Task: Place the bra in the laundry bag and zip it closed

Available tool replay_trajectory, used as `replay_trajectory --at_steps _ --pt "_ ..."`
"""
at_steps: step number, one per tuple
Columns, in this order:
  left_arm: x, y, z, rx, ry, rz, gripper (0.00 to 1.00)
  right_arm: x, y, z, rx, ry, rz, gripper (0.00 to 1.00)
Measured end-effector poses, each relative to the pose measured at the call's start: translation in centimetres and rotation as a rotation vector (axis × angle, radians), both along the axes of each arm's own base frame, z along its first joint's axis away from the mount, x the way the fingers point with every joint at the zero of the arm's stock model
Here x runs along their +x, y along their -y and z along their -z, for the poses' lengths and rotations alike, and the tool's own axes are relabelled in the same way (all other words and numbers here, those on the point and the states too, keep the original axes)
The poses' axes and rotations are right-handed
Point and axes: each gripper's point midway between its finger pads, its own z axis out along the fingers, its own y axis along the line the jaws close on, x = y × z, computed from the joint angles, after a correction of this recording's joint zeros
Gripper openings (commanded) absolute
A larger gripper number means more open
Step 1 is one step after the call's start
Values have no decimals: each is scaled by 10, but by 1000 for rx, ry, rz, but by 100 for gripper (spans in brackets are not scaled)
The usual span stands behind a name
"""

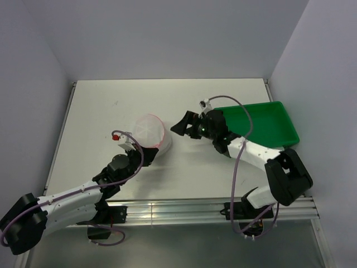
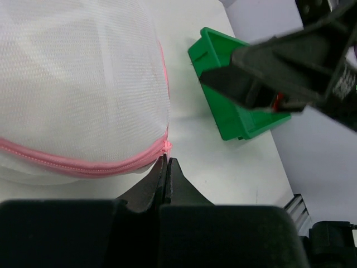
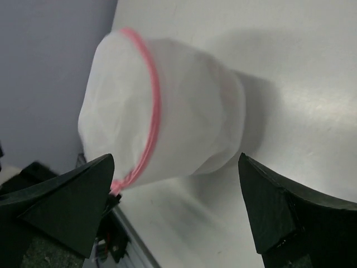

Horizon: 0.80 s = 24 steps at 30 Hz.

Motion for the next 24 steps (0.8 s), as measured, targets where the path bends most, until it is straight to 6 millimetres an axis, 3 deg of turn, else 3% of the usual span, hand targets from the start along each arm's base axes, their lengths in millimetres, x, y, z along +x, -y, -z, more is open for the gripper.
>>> replay_trajectory --at_steps 2,4,7,18,22,24 --pt "0 5 -2 -19 4 17 0 -26 -8 1 31 -3 -27 96" --pt "0 10 -5 -42 6 32 0 -42 -18 3 62 -12 -55 83" --pt "-1 14 -8 -66 5 49 0 -59 -37 3 121 -39 -104 42" --pt "-6 15 -12 -116 -5 63 0 -54 -65 8 241 -116 -132 44" --pt "-6 16 -12 -117 -6 66 0 -53 -67 2 264 -115 -131 59" --pt "-6 16 -13 -118 -4 66 0 -52 -67 2 265 -114 -130 61"
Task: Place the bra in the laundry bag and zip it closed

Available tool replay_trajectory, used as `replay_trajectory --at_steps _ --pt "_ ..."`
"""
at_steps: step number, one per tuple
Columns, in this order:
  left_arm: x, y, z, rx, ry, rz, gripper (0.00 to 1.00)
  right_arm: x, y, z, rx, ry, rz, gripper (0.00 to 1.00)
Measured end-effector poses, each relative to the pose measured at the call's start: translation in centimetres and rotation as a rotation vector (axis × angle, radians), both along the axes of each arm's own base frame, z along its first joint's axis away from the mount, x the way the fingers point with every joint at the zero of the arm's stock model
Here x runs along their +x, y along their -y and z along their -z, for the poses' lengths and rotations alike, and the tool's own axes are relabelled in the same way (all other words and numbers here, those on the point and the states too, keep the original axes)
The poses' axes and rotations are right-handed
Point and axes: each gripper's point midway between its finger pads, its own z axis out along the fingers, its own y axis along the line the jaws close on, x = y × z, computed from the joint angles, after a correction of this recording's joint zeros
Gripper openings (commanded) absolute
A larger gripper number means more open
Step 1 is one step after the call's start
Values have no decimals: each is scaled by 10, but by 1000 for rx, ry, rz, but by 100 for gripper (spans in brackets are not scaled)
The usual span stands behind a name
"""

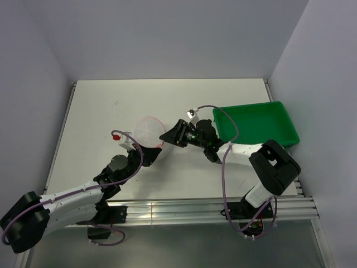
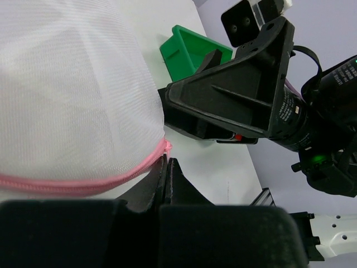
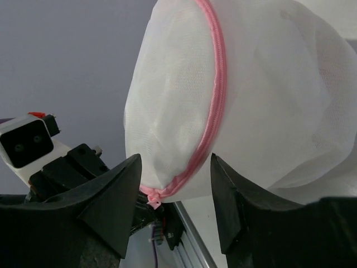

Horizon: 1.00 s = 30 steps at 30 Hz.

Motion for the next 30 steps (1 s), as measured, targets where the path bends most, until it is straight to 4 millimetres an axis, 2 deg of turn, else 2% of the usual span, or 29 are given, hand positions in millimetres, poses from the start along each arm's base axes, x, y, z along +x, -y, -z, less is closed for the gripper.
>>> replay_trajectory --at_steps 3,4,6,10,14,22,28,30 --pt "0 0 -3 -7 6 -1 0 0 1 3 -16 0 5 60" --pt "0 0 -3 -8 7 -1 0 -1 1 4 -22 -2 6 53" --pt "0 0 -3 -8 7 0 0 -2 0 5 -26 0 4 47" --pt "0 0 -3 -7 6 0 0 -3 -1 4 -22 -2 1 19" --pt "0 -1 -1 -2 3 -1 0 -5 -2 4 -24 1 -4 2" --pt "-2 -12 -3 22 4 -33 0 0 1 1 -30 25 -14 0" --pt "-4 -44 -9 53 18 -132 0 25 21 -9 -40 68 -28 0" --pt "-4 -55 -9 65 17 -172 0 34 20 -15 -43 87 -56 0"
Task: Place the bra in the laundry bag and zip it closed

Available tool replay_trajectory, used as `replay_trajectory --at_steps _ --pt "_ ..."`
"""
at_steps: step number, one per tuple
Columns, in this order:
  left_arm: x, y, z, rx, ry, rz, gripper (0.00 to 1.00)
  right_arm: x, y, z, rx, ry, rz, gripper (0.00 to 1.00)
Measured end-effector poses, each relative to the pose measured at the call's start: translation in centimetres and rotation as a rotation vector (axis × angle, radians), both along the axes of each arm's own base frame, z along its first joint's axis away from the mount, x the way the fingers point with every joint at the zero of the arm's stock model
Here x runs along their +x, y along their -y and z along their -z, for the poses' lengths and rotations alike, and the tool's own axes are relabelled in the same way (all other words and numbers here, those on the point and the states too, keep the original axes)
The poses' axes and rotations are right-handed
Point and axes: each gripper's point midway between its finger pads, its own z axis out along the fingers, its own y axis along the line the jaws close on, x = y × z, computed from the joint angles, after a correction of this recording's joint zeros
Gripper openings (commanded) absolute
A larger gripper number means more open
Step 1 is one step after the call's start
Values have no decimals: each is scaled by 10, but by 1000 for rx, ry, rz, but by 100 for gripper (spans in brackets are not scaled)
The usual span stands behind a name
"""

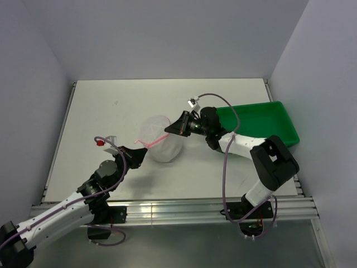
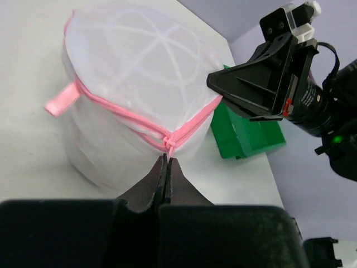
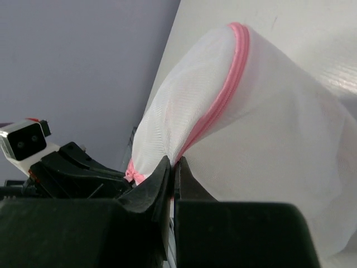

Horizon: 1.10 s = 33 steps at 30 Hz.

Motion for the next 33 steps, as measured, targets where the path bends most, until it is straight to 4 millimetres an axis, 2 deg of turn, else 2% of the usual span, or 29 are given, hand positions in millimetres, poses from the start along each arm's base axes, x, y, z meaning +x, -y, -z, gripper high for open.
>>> replay_trajectory --at_steps 3,5,6,8,9,11,13,15,18,20,23,26,28,33 --pt "-1 -11 -1 15 8 -36 0 11 -12 -2 -13 6 -73 0" --pt "0 -14 0 29 11 -46 0 15 -20 0 -25 -2 -112 8" --pt "1 -14 1 36 10 -47 0 17 -22 1 -32 -7 -124 28" --pt "2 -13 6 54 2 -42 0 21 -22 3 -52 -10 -116 55" --pt "2 -12 10 69 -9 -39 0 27 -19 4 -65 -1 -93 72" --pt "3 -7 19 91 -30 -23 0 44 -7 5 -95 13 -23 84" --pt "5 -2 24 100 -39 -12 0 52 6 7 -123 14 38 85" --pt "6 3 24 96 -38 6 0 51 20 5 -141 21 96 85" --pt "8 14 20 71 -23 36 0 20 32 3 -142 26 133 84" --pt "9 22 17 55 -18 62 0 -3 28 0 -126 34 123 83" --pt "9 35 16 27 -22 104 0 -37 9 4 -106 23 68 74" --pt "6 44 13 -8 -24 136 0 -61 -8 10 -92 -4 16 64" --pt "3 48 9 -32 -17 152 0 -65 -15 8 -70 -18 7 62" --pt "2 51 2 -70 -9 161 0 -58 -20 15 -49 -46 34 52"
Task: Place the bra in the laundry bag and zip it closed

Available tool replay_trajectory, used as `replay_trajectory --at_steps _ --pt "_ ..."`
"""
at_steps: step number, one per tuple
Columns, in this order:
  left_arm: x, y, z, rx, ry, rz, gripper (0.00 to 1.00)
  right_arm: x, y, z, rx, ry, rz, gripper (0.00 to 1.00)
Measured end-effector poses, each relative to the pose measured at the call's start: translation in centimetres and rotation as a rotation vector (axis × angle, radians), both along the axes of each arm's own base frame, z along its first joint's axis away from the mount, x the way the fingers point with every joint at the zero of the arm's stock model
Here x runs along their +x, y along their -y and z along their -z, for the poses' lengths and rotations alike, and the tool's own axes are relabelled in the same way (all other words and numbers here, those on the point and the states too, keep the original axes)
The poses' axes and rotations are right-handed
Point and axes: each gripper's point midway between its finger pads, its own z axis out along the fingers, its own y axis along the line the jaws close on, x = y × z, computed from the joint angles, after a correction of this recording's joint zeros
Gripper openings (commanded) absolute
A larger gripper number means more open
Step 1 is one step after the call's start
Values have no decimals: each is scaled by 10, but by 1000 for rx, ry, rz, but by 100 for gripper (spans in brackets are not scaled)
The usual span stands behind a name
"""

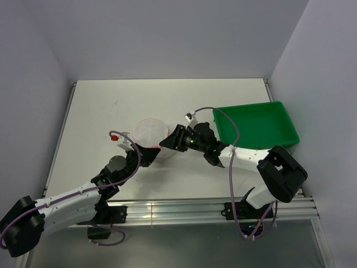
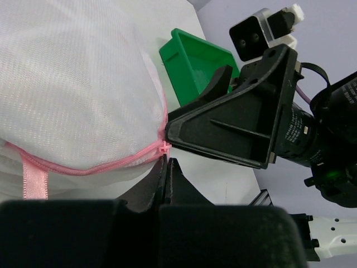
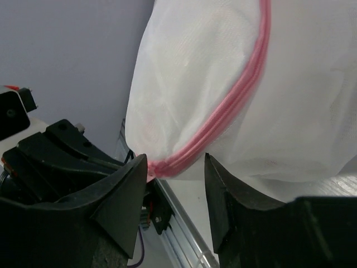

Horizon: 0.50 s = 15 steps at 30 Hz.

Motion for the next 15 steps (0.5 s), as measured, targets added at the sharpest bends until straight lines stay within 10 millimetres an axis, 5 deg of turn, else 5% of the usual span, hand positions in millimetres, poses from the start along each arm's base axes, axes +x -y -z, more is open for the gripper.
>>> replay_trajectory --at_steps 15 --pt "-3 0 6 5 -16 9 0 7 -3 4 18 -21 30 0"
